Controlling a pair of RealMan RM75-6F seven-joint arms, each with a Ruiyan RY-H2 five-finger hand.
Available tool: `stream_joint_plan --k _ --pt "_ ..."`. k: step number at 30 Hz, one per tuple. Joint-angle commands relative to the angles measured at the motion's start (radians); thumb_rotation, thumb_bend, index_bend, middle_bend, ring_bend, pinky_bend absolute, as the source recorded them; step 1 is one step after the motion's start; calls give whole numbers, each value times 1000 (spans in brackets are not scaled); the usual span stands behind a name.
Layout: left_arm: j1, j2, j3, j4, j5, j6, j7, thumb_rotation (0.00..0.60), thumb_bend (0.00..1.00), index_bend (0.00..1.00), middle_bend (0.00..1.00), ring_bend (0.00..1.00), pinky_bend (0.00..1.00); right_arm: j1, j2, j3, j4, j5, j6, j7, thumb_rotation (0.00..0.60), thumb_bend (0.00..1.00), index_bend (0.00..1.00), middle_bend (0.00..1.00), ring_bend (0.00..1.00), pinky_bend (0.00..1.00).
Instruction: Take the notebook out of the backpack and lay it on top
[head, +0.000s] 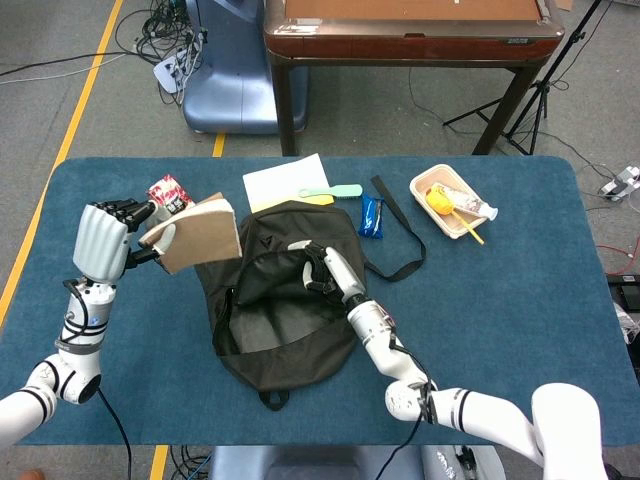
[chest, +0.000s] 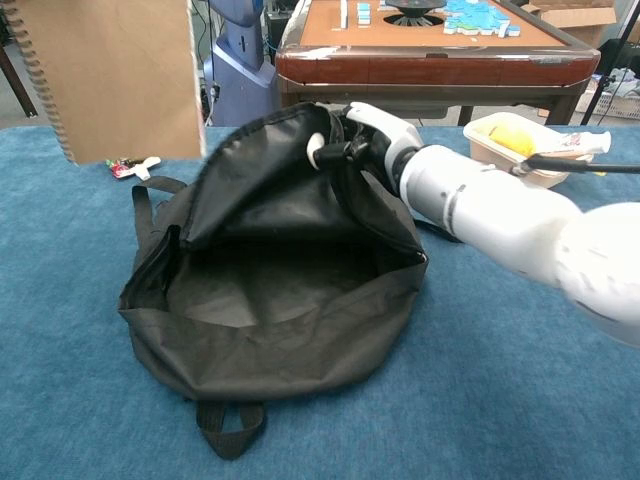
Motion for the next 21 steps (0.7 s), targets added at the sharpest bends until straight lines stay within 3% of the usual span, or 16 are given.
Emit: stream_joint_plan --k 1,5,8,14,21 --pt "6 26 -14 -21 -15 -22 12 600 379 667 763 763 914 -39 83 -82 -88 -96 -17 -7 600 643 325 163 105 207" --pt "5 48 -19 -41 -24 -58 20 600 379 667 763 763 914 -56 172 -151 -168 -170 -40 -35 600 306 58 22 5 127" --pt "0 54 -19 -52 -28 -84 32 600 379 667 763 763 914 -67 236 -187 -226 -235 -30 -52 600 137 0 0 0 56" --pt "-26 41 -11 -46 -27 -152 60 600 379 666 763 763 914 -106 367 -235 -365 -358 44 -59 600 79 0 0 0 19" --pt "-70 -3 8 -16 -1 -215 78 600 379 664 764 763 914 -172 505 -248 -485 -437 180 -18 600 71 0 0 0 19"
